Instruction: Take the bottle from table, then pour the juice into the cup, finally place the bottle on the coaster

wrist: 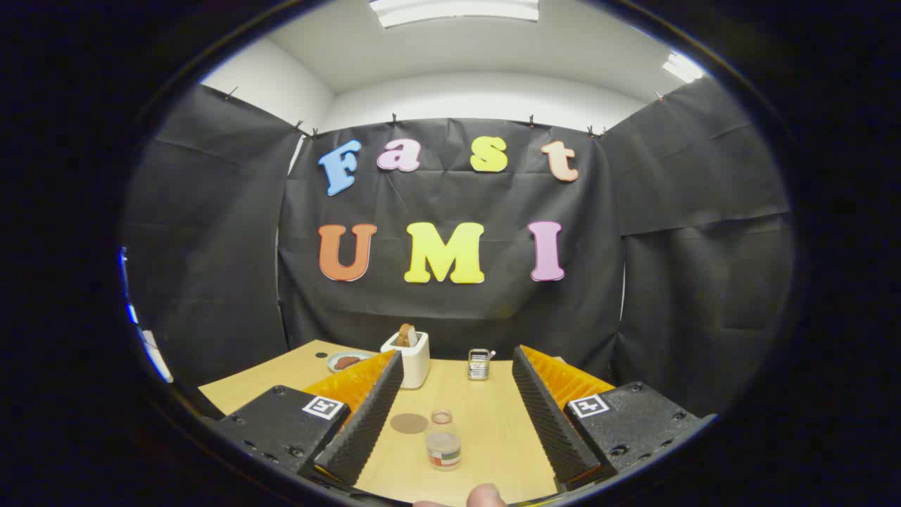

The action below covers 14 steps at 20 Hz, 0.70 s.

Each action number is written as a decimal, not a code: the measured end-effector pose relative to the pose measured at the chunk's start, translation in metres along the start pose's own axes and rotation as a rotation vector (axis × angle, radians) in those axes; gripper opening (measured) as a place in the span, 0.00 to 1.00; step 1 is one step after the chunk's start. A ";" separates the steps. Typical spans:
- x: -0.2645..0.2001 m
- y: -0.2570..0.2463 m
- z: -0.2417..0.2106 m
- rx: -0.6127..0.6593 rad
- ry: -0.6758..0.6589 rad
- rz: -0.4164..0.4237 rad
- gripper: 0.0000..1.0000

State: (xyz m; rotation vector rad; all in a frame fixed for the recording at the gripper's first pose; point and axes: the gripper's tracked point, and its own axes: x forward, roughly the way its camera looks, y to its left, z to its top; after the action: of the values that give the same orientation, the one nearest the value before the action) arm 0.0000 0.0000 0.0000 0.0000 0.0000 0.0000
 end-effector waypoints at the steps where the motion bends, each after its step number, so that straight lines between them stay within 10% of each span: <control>1: 0.000 0.000 0.001 0.003 -0.002 -0.002 1.00; 14: 0.003 -0.005 0.003 0.001 -0.005 -0.017 1.00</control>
State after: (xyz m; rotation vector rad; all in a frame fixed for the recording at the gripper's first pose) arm 0.0028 -0.0053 0.0026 0.0009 -0.0049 -0.0173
